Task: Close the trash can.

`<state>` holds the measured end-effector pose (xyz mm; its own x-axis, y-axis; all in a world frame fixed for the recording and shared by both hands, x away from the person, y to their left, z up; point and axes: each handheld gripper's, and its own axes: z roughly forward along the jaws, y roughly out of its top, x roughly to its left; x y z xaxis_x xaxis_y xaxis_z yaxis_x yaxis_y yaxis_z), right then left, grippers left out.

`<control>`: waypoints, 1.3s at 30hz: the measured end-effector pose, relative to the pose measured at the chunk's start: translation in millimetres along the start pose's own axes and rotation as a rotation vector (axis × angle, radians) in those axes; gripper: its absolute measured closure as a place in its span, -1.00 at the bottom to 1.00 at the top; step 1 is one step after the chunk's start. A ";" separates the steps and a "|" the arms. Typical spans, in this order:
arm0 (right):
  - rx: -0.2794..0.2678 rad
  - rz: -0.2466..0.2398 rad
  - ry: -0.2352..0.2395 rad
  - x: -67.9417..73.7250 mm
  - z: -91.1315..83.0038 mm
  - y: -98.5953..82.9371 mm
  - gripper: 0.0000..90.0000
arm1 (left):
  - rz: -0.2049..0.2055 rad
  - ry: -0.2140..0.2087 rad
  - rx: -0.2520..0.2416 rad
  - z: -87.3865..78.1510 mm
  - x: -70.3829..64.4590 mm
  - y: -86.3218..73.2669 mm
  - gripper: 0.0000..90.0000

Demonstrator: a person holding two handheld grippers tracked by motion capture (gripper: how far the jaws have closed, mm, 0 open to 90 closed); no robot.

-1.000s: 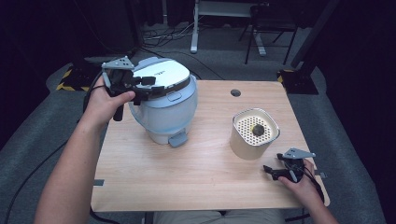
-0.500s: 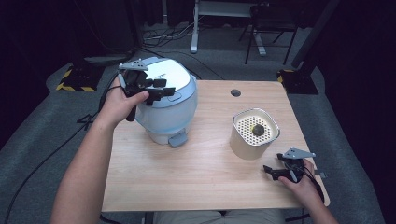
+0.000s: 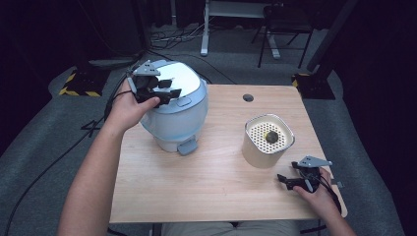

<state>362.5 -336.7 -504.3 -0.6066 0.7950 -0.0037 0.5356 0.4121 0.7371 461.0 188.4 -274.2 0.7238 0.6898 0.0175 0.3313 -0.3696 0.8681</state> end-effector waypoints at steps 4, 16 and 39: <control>0.000 0.000 0.000 0.0 0.0 0.0 -0.65 | 0.007 0.010 -0.005 1.0 -1.3 -0.5 0.12; 0.001 0.000 -0.002 0.2 -0.1 0.0 -0.65 | -0.035 -0.075 -0.092 -3.0 -6.9 -0.8 -0.26; 0.001 0.000 -0.002 0.2 -0.1 0.0 -0.65 | 0.089 -0.246 -0.156 -48.7 -86.7 -51.8 -0.37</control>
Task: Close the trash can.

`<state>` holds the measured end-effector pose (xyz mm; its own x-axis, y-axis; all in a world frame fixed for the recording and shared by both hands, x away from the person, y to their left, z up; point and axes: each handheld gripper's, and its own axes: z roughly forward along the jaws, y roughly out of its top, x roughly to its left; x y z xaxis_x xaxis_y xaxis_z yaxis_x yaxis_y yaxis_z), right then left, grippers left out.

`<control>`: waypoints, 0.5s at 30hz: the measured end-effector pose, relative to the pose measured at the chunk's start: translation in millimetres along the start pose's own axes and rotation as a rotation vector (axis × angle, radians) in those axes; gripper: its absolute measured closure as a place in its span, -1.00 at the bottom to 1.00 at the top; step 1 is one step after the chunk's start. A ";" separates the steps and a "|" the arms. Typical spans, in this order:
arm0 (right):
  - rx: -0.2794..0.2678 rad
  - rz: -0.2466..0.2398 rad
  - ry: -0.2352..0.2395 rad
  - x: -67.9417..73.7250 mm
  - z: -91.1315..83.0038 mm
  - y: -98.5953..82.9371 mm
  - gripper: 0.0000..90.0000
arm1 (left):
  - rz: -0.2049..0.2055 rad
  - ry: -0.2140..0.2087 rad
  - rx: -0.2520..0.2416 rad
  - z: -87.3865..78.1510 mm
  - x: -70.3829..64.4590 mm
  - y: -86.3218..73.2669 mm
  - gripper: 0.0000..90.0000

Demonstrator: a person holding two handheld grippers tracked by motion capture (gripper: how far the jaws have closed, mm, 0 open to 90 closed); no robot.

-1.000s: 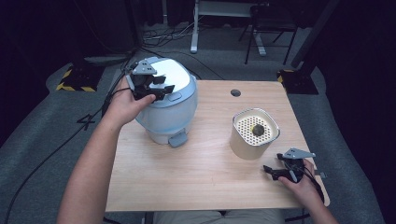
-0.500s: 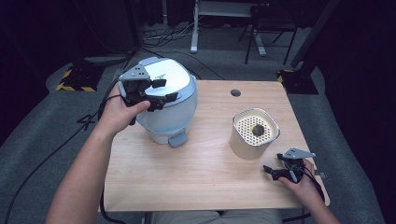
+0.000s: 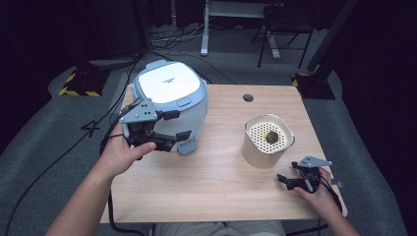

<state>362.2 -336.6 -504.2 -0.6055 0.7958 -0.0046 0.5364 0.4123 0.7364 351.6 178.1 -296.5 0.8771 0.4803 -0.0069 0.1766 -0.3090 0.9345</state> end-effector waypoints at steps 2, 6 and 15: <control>0.000 0.000 0.000 0.0 0.0 0.0 -0.65 | 0.000 0.000 0.000 -1.0 -2.2 -3.7 -0.37; 0.000 0.000 0.000 0.0 0.0 0.0 -0.65 | -0.021 0.000 0.006 -2.0 -10.0 -26.2 -0.38; 0.000 0.000 0.000 0.0 0.0 0.0 -0.65 | -0.078 0.013 0.025 5.4 -8.3 -72.9 -0.42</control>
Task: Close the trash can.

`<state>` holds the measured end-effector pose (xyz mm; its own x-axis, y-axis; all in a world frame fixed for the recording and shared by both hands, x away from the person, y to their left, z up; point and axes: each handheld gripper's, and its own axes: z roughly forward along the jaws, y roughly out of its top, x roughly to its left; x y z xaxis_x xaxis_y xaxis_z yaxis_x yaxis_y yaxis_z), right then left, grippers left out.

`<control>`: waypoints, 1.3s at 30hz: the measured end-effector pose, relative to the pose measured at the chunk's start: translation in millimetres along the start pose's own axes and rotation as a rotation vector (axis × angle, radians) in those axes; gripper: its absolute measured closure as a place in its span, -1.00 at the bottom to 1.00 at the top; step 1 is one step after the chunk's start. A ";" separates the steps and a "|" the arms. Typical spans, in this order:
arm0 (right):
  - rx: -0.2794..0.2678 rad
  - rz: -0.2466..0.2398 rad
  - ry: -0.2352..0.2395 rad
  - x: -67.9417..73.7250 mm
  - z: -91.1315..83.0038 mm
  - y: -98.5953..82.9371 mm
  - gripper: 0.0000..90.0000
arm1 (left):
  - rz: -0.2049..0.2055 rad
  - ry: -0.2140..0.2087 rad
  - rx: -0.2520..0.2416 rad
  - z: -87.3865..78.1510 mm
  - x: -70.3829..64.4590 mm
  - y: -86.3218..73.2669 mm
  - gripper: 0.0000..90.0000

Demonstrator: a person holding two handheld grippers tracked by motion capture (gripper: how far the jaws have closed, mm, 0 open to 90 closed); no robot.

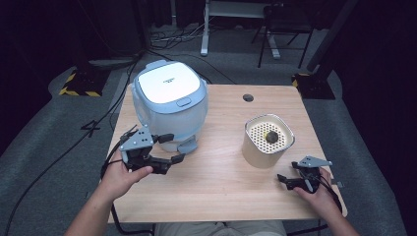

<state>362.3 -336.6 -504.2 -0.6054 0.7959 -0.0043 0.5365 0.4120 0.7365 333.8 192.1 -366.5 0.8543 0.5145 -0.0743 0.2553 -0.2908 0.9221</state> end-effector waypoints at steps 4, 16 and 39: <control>0.001 -0.002 0.000 -0.1 0.0 0.0 -0.65 | -0.015 0.010 0.011 4.8 2.3 -19.4 -0.44; 0.000 0.000 0.000 0.0 0.0 0.0 -0.65 | -0.050 0.061 0.078 20.4 8.1 -67.7 -0.53; 0.000 0.000 0.000 0.0 0.0 0.0 -0.65 | -0.047 0.221 0.373 64.3 9.2 -120.1 -0.62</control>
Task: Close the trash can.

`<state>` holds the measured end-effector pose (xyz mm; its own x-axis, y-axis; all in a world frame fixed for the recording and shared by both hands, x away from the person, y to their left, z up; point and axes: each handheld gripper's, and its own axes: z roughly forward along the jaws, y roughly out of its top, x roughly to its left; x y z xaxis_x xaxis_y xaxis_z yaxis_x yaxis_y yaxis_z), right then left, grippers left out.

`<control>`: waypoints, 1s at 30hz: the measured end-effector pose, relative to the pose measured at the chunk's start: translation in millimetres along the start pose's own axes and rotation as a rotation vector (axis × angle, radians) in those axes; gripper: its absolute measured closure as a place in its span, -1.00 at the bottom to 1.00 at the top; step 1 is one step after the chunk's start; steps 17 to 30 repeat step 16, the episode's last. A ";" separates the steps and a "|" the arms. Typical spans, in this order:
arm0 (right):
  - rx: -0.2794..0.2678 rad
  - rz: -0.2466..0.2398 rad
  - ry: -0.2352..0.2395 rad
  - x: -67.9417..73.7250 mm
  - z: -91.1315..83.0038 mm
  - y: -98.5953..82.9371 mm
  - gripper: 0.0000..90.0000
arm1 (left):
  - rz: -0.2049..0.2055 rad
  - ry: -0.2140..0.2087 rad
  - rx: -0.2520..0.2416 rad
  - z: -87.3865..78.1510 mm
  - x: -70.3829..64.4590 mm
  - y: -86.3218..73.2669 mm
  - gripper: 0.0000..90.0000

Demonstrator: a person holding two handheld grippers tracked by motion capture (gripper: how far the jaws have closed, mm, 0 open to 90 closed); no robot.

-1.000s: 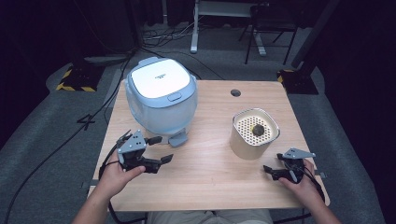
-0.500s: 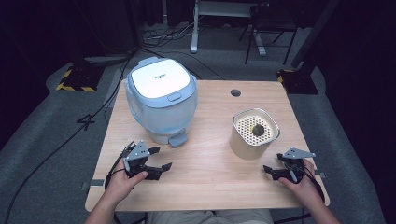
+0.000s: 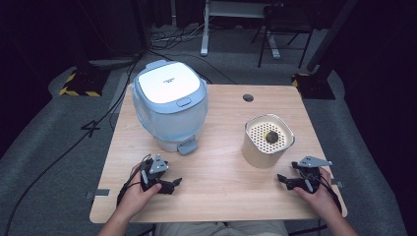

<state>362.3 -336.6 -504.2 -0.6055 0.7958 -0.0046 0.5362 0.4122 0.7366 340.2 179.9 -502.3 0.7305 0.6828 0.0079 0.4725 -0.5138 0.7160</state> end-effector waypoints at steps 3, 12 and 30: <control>0.001 -0.002 0.000 -0.1 0.0 0.0 -0.65 | -0.002 0.005 0.028 1.8 -1.3 0.4 -0.62; 0.001 0.000 0.000 0.0 0.0 0.1 -0.65 | -0.043 0.000 0.040 2.8 1.2 0.6 -0.67; 0.001 0.000 0.000 0.0 0.0 0.2 -0.65 | -0.054 0.001 0.040 2.8 1.2 0.4 -0.67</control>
